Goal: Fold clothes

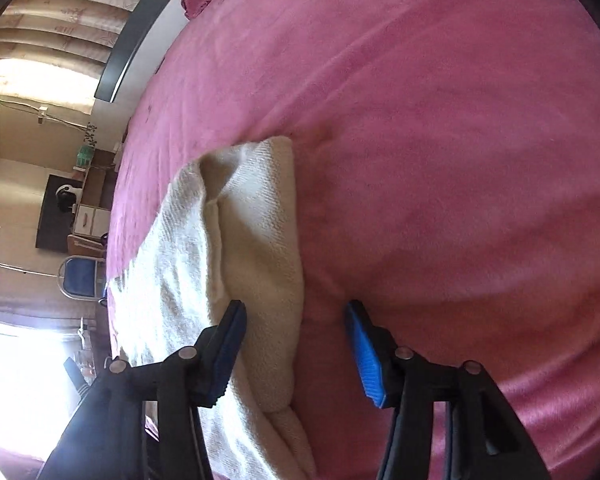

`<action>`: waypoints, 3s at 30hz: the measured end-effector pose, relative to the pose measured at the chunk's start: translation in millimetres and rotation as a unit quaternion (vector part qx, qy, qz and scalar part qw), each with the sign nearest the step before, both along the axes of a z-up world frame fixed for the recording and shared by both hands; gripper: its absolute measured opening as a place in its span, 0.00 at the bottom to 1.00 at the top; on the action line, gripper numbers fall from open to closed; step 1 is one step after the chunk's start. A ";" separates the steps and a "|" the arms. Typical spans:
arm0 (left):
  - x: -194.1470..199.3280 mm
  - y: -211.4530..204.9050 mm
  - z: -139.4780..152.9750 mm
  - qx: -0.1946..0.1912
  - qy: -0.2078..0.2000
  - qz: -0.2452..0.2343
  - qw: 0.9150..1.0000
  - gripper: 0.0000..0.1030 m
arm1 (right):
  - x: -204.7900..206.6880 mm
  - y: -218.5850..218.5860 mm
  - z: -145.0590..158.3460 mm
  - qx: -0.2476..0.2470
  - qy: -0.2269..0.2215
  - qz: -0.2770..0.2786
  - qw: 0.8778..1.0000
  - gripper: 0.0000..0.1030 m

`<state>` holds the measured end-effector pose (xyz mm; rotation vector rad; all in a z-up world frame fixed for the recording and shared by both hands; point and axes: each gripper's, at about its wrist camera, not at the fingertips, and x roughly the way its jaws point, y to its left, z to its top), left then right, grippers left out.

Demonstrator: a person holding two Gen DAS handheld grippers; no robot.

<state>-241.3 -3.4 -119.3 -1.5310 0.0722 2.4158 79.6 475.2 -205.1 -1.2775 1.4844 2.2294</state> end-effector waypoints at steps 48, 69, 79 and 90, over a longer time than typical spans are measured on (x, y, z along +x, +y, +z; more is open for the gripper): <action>24.8 19.2 -6.4 0.039 -0.052 -0.146 0.987 1.00 | -36.7 0.4 -13.8 -0.102 0.045 0.051 0.992 0.71; 52.5 29.1 -31.4 0.049 0.006 -0.200 0.979 1.00 | -54.9 -16.6 -5.0 -0.080 0.035 0.128 0.988 0.75; 61.0 46.0 -33.4 0.051 -0.043 -0.200 0.977 0.93 | -61.3 -24.4 3.2 -0.034 -0.012 0.144 0.989 0.55; 92.2 46.3 -30.9 0.051 -0.007 -0.216 0.975 0.42 | -66.5 -44.2 12.3 0.063 -0.054 0.172 0.982 0.19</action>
